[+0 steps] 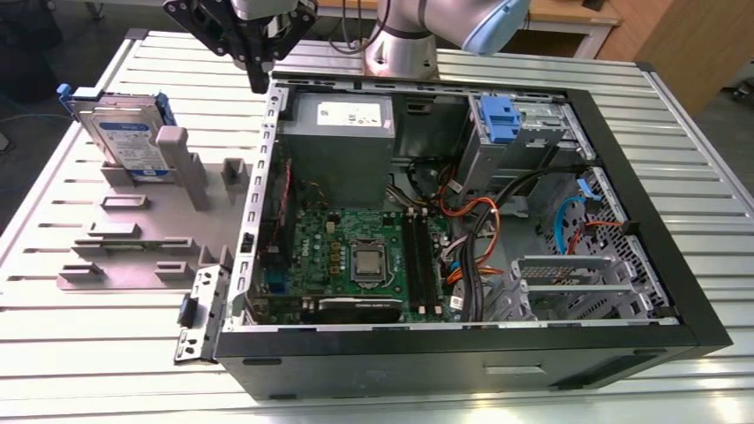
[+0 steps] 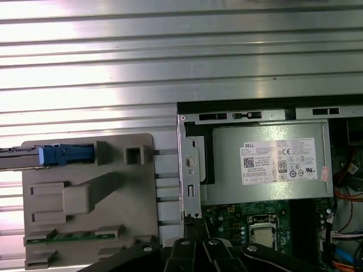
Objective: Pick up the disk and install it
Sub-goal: 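Reach for the disk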
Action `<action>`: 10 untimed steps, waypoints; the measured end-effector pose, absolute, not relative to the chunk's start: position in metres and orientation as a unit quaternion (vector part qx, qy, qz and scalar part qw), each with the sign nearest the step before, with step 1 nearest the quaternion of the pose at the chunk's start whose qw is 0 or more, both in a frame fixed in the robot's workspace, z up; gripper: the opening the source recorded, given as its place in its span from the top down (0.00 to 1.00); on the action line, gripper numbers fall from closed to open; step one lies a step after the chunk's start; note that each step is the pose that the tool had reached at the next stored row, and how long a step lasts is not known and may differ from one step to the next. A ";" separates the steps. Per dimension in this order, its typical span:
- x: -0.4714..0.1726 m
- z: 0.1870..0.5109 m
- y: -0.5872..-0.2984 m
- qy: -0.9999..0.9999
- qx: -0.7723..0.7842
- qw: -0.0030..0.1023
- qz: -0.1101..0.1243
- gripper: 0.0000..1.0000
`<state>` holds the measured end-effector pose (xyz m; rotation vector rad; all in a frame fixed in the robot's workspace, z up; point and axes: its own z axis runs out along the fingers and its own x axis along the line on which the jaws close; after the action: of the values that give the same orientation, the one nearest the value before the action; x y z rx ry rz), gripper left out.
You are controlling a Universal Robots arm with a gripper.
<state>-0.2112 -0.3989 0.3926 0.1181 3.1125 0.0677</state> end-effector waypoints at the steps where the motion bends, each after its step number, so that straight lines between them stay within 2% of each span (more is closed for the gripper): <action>1: -0.212 0.393 -0.399 0.999 0.038 0.013 0.022 0.89; 10: -0.217 0.393 -0.399 0.999 0.038 0.013 0.022 0.89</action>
<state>-0.2166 -0.3989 0.3927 0.1179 3.1126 0.0676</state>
